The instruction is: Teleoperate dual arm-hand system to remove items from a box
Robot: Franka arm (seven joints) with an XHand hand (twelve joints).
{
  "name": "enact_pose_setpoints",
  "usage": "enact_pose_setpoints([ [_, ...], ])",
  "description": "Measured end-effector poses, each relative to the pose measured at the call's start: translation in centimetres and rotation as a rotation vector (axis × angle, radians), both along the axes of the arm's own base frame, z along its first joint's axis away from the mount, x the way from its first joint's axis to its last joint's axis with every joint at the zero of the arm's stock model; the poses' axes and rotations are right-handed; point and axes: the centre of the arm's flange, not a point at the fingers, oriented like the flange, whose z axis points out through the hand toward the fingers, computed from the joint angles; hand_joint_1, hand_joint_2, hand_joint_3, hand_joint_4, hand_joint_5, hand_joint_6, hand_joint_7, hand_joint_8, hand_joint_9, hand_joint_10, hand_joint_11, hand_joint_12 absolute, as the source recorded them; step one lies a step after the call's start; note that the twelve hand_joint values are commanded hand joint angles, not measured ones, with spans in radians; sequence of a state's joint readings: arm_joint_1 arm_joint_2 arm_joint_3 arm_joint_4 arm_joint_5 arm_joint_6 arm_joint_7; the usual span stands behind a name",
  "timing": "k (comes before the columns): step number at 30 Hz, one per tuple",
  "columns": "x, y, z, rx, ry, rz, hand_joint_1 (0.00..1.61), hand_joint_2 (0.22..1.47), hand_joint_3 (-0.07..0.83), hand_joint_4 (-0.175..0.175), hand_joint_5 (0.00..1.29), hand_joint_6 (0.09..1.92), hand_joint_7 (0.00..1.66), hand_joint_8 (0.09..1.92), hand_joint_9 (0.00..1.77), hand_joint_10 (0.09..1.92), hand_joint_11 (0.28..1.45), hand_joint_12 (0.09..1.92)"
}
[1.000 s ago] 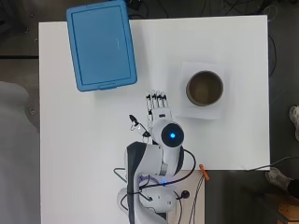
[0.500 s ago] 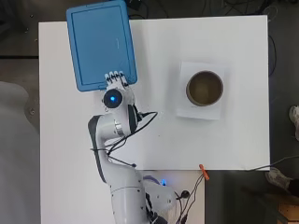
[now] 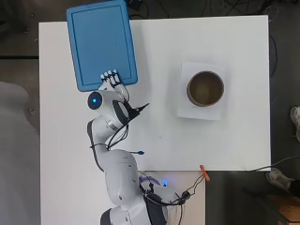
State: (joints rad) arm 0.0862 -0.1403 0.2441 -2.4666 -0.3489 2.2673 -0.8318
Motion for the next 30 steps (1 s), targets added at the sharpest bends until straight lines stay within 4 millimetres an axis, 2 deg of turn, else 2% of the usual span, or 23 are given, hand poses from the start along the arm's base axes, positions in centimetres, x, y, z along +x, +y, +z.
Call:
enact_pose_setpoints([
  [1, -0.1, 0.4, -0.1, -0.028, -0.024, 0.010, 0.74, 1.14, 0.039, -0.046, 0.21, 0.09, 0.19, 0.09, 0.27, 0.09, 0.39, 0.09],
  [3, -0.2, 1.1, -0.4, -0.085, -0.076, 0.021, 0.85, 1.19, 0.032, -0.045, 0.21, 0.09, 0.19, 0.09, 0.27, 0.09, 0.39, 0.09],
  [8, -0.7, 2.4, -0.9, -0.122, -0.121, 0.047, 0.88, 1.20, 0.023, -0.044, 0.21, 0.09, 0.19, 0.09, 0.28, 0.09, 0.39, 0.09],
  [9, -0.7, 2.4, -0.9, -0.121, -0.120, 0.048, 0.91, 1.22, 0.020, -0.015, 0.43, 0.09, 0.39, 0.09, 0.43, 0.09, 0.42, 0.09],
  [10, -0.7, 2.4, -0.9, -0.120, -0.122, 0.050, 0.93, 1.22, 0.026, 0.025, 0.59, 0.49, 0.61, 0.09, 0.61, 0.09, 0.47, 0.09],
  [11, -0.5, 2.5, -0.7, -0.114, -0.127, 0.059, 1.09, 1.20, 0.017, -0.041, 0.68, 0.83, 0.77, 0.47, 0.75, 0.36, 0.59, 0.09],
  [12, -0.2, 2.7, -0.3, -0.106, -0.137, 0.081, 1.21, 1.20, 0.017, -0.100, 0.70, 1.03, 0.78, 0.95, 0.80, 0.77, 0.75, 0.12],
  [13, 0.3, 2.7, 0.2, -0.100, -0.145, 0.127, 1.20, 1.23, 0.006, -0.106, 0.70, 1.16, 0.76, 1.28, 0.80, 1.17, 0.75, 0.48],
  [14, 0.5, 2.7, 0.5, -0.098, -0.150, 0.174, 1.18, 1.26, 0.002, -0.091, 0.67, 1.26, 0.73, 1.48, 0.79, 1.43, 0.69, 0.83],
  [15, 0.7, 2.6, 0.7, -0.096, -0.150, 0.218, 1.22, 1.28, 0.002, -0.102, 0.64, 1.32, 0.68, 1.58, 0.77, 1.54, 0.64, 1.07],
  [16, 1.0, 2.6, 1.0, -0.093, -0.144, 0.253, 1.25, 1.28, 0.004, -0.105, 0.61, 1.38, 0.64, 1.64, 0.76, 1.58, 0.61, 1.23],
  [18, 1.7, 2.7, 2.1, -0.058, -0.117, 0.256, 1.16, 1.32, 0.009, -0.059, 0.58, 1.46, 0.64, 1.70, 0.77, 1.69, 0.60, 1.42],
  [20, 2.7, 3.0, 5.1, 0.010, -0.106, 0.197, 1.12, 1.32, 0.005, -0.063, 0.61, 1.44, 0.65, 1.74, 0.84, 1.78, 0.66, 1.59],
  [23, 3.5, 2.6, 10.6, 0.072, -0.136, 0.192, 1.12, 1.33, 0.004, -0.072, 0.63, 1.42, 0.63, 1.78, 0.88, 1.85, 0.72, 1.70],
  [24, 3.5, 2.2, 11.4, 0.072, -0.125, 0.205, 1.07, 1.32, 0.000, -0.052, 0.65, 1.45, 0.66, 1.84, 0.91, 1.88, 0.75, 1.73],
  [26, 3.6, 1.8, 14.2, 0.098, -0.131, 0.206, 1.00, 1.30, -0.003, -0.025, 0.67, 1.50, 0.72, 1.91, 0.95, 1.91, 0.80, 1.78],
  [27, 3.7, 1.7, 15.5, 0.124, -0.140, 0.196, 1.06, 1.31, 0.002, -0.078, 0.64, 1.45, 0.72, 1.86, 0.92, 1.89, 0.74, 1.73],
  [28, 3.8, 1.7, 16.3, 0.142, -0.153, 0.193, 1.17, 1.28, 0.003, -0.112, 0.59, 1.48, 0.73, 1.67, 0.90, 1.66, 0.65, 1.50],
  [29, 4.0, 1.4, 16.7, 0.150, -0.170, 0.199, 1.25, 1.25, -0.001, -0.141, 0.58, 1.54, 0.76, 1.48, 0.91, 1.40, 0.61, 1.20],
  [30, 4.5, 0.9, 16.8, 0.143, -0.186, 0.228, 1.29, 1.23, -0.002, -0.158, 0.57, 1.59, 0.78, 1.35, 0.93, 1.23, 0.60, 0.95],
])
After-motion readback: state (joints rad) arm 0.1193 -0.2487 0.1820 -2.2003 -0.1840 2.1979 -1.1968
